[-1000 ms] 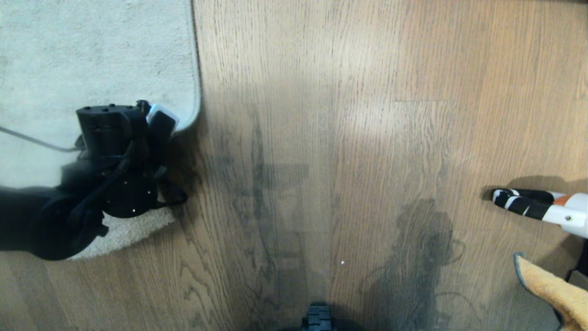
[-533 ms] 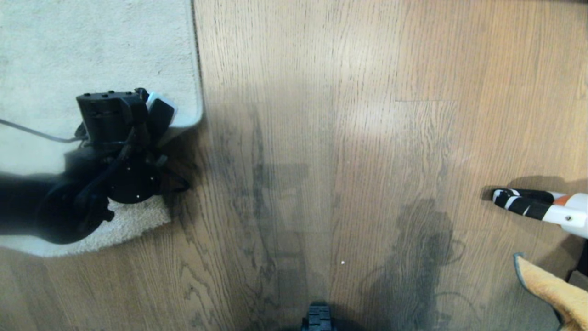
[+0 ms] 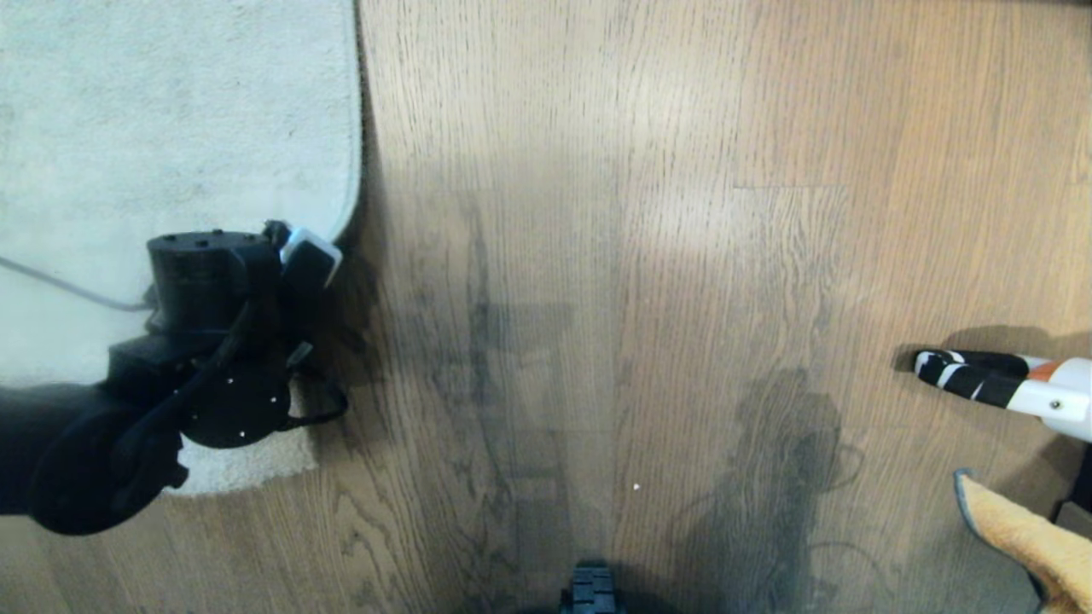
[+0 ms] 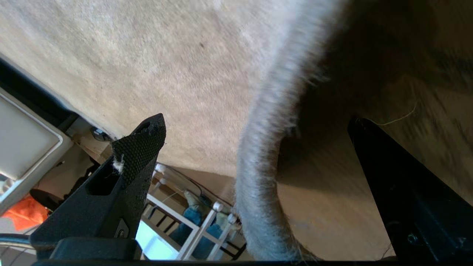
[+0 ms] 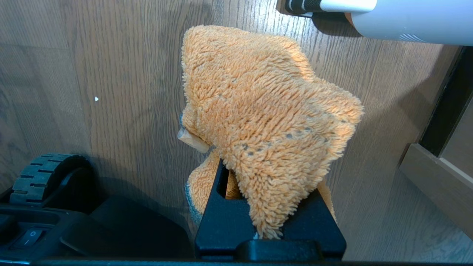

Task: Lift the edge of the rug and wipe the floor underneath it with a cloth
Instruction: Lift up the carpet

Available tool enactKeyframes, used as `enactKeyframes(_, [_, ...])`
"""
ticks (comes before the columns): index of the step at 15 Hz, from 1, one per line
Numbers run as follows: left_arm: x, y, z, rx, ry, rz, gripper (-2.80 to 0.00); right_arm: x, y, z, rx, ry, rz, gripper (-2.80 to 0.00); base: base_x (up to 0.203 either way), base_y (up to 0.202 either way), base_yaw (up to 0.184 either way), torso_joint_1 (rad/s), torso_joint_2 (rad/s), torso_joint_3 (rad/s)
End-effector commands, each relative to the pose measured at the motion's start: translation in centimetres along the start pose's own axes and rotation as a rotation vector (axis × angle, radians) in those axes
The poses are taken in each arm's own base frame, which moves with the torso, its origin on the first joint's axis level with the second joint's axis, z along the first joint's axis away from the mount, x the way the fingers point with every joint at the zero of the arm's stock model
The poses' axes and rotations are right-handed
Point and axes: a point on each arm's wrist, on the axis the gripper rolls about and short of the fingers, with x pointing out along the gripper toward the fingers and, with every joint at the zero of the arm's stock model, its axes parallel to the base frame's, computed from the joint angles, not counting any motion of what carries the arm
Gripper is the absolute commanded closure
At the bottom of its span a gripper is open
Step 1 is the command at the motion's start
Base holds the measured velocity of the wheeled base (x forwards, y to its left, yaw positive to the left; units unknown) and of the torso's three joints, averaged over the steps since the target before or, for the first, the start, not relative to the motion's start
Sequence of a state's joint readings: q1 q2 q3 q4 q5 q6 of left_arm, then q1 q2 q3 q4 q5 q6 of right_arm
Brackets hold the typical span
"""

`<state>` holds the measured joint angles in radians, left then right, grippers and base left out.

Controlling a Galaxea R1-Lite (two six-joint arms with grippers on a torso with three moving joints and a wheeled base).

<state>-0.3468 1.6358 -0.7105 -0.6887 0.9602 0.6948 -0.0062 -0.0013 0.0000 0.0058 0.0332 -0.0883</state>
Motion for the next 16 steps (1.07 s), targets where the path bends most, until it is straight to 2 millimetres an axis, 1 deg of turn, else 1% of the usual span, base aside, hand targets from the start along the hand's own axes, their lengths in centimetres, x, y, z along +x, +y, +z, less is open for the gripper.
enactKeyframes(1, [-0.7,0.1,-0.7,0.019,0.002,-0.005,-2.8,0.0,0.0,0.0,-0.001,0.002,0.001,0.0,0.0,0.0,0.0,0.0,0.0,0.0])
enactKeyframes(7, [-2.2,-1.0,-2.1,0.071,-0.013,-0.053,-2.8,0.0,0.0,0.0,-0.001,0.002,0.001,0.0,0.0,0.0,0.0,0.0,0.0,0.0])
enactKeyframes(12, [-3.0,-1.8,-3.3,0.098,-0.02,-0.079,-2.8,0.0,0.0,0.0,-0.001,0.002,0.001,0.0,0.0,0.0,0.0,0.0,0.0,0.0])
enactKeyframes(16, [-3.3,-2.4,-5.0,0.108,-0.011,-0.085,-2.8,0.0,0.0,0.0,-0.001,0.002,0.001,0.0,0.0,0.0,0.0,0.0,0.0,0.0])
